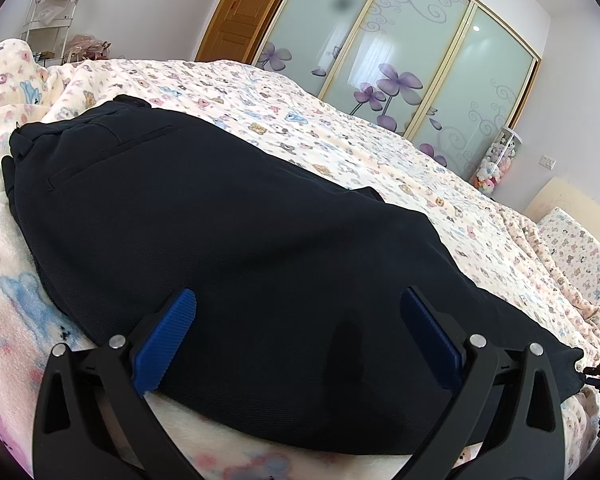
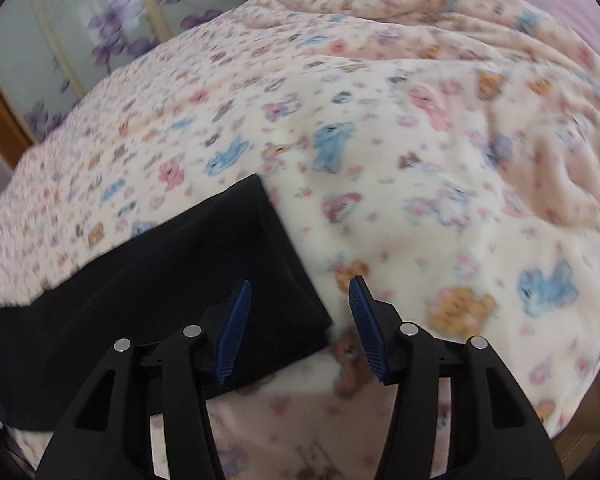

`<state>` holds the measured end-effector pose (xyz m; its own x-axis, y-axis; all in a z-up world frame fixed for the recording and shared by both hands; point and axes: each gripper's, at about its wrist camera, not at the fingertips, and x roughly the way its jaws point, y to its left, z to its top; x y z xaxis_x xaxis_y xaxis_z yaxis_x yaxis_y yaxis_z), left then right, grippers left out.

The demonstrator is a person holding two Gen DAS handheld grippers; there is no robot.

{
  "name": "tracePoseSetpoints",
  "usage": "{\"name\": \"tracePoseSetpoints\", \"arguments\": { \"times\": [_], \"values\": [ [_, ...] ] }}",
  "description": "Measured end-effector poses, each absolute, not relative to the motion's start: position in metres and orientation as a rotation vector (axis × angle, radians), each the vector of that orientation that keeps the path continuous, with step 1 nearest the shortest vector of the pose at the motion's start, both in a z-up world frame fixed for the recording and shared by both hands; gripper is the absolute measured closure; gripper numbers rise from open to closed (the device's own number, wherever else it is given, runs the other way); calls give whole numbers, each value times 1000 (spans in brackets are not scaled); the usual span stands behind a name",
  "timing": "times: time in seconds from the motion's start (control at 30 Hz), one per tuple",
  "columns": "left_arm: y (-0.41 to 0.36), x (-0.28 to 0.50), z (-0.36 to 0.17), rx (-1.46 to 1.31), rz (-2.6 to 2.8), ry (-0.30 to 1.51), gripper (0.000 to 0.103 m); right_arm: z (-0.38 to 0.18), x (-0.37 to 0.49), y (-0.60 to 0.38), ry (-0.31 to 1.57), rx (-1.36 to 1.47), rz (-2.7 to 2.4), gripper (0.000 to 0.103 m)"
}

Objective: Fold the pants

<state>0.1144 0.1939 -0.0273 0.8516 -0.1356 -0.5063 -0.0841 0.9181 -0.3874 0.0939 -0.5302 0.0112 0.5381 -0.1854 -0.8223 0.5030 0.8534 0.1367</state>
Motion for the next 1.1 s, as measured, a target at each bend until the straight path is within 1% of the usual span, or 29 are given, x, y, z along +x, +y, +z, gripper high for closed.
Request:
{"name": "tracePoseSetpoints", "arguments": {
  "times": [0.03, 0.07, 0.17, 0.3, 0.37, 0.43, 0.5, 0.6, 0.7, 0.73, 0.77, 0.93, 1.1],
  "values": [
    [194, 114, -27, -412, -28, 555, 2, 9, 97, -526, 937, 339, -424, 74],
    [194, 114, -27, -412, -28, 555, 2, 9, 98, -521, 951, 305, -433, 80],
    [194, 114, -27, -413, -28, 555, 2, 15, 87, -516, 909, 283, -424, 82],
    [194, 114, -27, -413, -28, 555, 2, 28, 57, -528, 801, 382, -422, 83],
    [194, 114, -27, -413, -28, 555, 2, 23, 49, -529, 802, 400, -429, 83],
    [194, 114, -27, -413, -28, 555, 2, 4, 52, -530, 868, 395, -436, 83],
    [194, 114, -27, -413, -28, 555, 2, -4, 55, -529, 904, 394, -446, 82],
    [194, 114, -28, -414, -28, 555, 2, 12, 56, -528, 880, 406, -493, 75],
    [194, 114, -27, -413, -27, 555, 2, 39, 66, -520, 810, 335, -485, 60],
    [194, 114, -27, -413, -28, 555, 2, 43, 73, -521, 800, 327, -480, 48],
    [194, 114, -27, -413, -28, 555, 2, 49, 81, -521, 794, 327, -473, 45],
    [194, 114, -27, -412, -27, 555, 2, 48, 135, -538, 844, 438, -467, 45],
    [194, 114, -28, -409, -26, 558, 2, 28, 164, -547, 958, 426, -511, 46]
  ]
}}
